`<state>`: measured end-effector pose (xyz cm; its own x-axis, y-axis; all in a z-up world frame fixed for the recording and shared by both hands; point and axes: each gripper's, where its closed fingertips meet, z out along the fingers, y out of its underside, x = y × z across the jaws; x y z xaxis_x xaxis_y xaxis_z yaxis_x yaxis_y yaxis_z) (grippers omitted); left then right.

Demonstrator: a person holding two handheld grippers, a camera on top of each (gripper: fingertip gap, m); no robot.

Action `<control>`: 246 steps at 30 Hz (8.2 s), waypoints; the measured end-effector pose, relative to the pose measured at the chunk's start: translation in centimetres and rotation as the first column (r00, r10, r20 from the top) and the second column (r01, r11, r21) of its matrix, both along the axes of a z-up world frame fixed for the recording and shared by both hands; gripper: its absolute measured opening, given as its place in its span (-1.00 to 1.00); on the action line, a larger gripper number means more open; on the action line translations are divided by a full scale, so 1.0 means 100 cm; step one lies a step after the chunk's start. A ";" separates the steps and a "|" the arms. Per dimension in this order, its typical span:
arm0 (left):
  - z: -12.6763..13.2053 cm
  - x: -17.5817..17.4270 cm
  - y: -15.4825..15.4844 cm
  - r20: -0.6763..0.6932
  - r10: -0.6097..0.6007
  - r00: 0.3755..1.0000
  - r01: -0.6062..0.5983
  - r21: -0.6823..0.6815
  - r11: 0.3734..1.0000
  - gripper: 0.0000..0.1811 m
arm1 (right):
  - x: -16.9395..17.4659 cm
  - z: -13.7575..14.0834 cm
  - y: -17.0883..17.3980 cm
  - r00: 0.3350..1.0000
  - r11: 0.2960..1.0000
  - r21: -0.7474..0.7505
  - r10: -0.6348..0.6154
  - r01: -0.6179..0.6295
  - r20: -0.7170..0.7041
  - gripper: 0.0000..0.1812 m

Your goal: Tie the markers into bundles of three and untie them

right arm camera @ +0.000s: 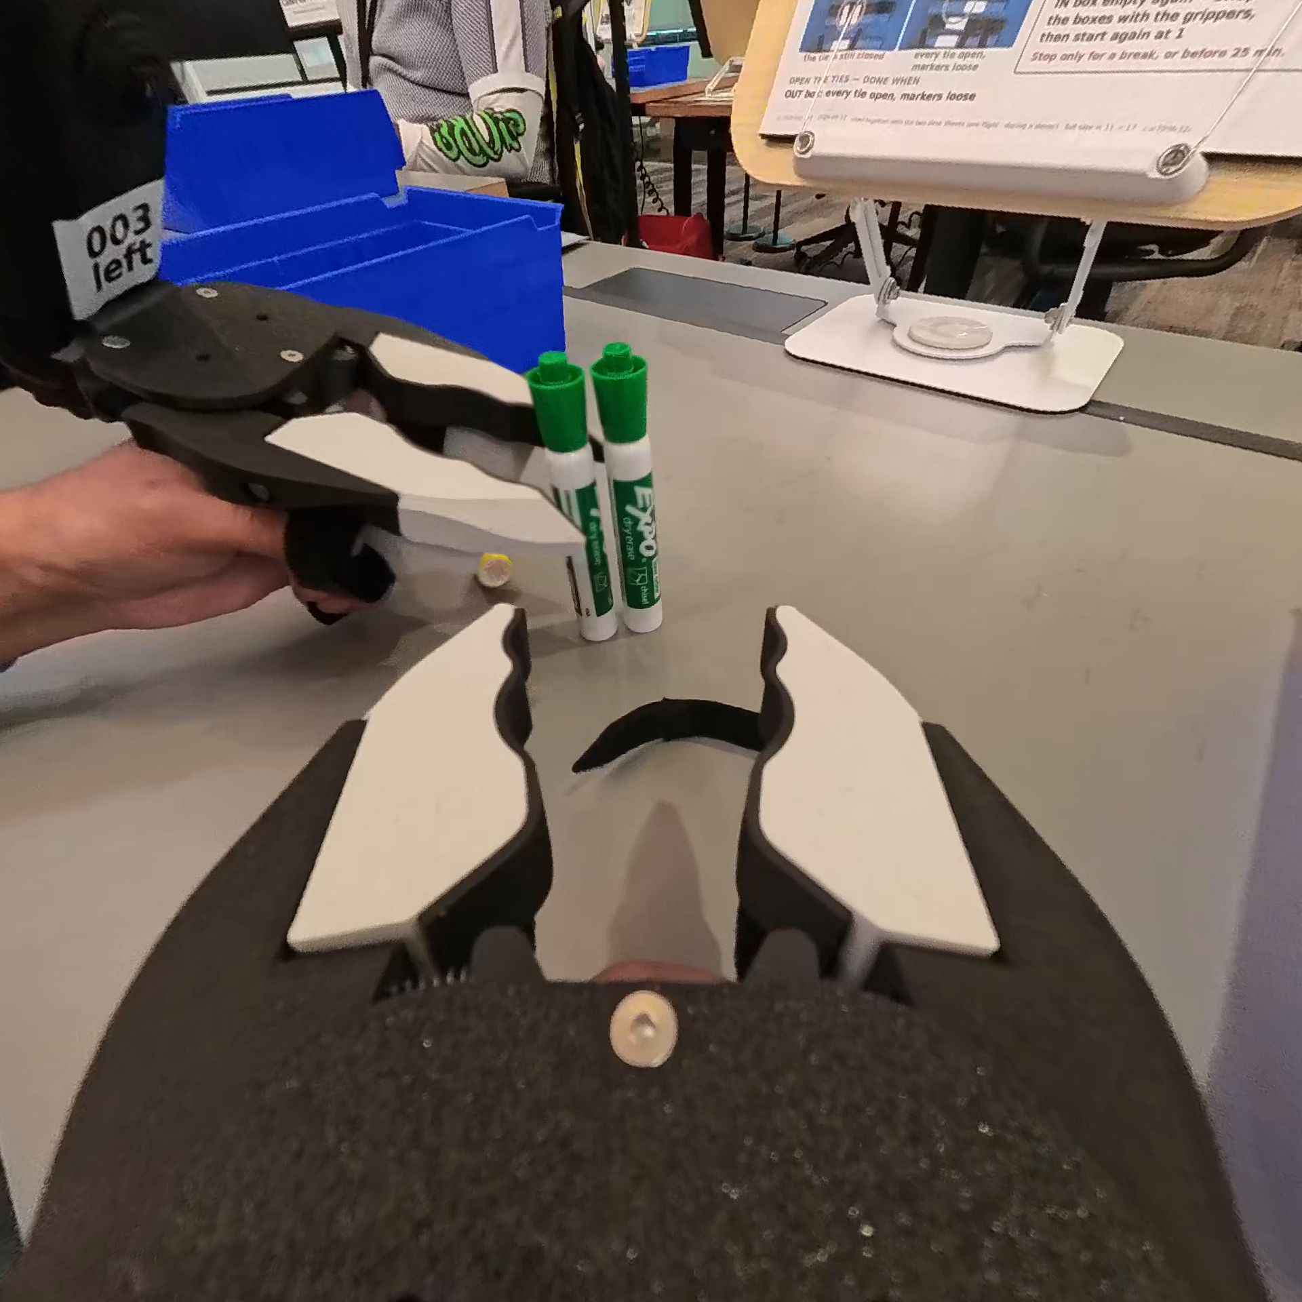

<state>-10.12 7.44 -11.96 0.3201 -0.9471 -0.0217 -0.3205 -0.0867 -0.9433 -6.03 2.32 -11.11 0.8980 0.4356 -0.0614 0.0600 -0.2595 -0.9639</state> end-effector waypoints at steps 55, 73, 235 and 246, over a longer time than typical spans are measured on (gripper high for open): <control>0.012 0.013 -0.009 0.146 -0.750 0.645 0.762 -0.045 0.646 -0.64 | 0.002 -0.005 -0.006 0.993 0.993 0.019 0.113 -0.113 0.027 -0.34; 0.016 0.005 -0.009 0.133 -0.706 0.696 0.713 -0.011 0.701 -0.82 | 0.002 -0.008 -0.005 0.994 0.995 0.001 0.099 -0.099 0.052 -0.37; -0.053 -0.010 0.297 -0.367 0.654 0.662 -0.735 -0.144 0.663 0.27 | 0.033 0.002 -0.003 0.999 0.999 -0.009 0.048 -0.048 -0.022 -0.37; -0.069 0.015 0.323 -0.413 0.662 0.626 -0.772 -0.208 0.600 0.45 | 0.034 -0.001 -0.002 0.998 0.998 -0.020 0.053 -0.053 -0.029 -0.37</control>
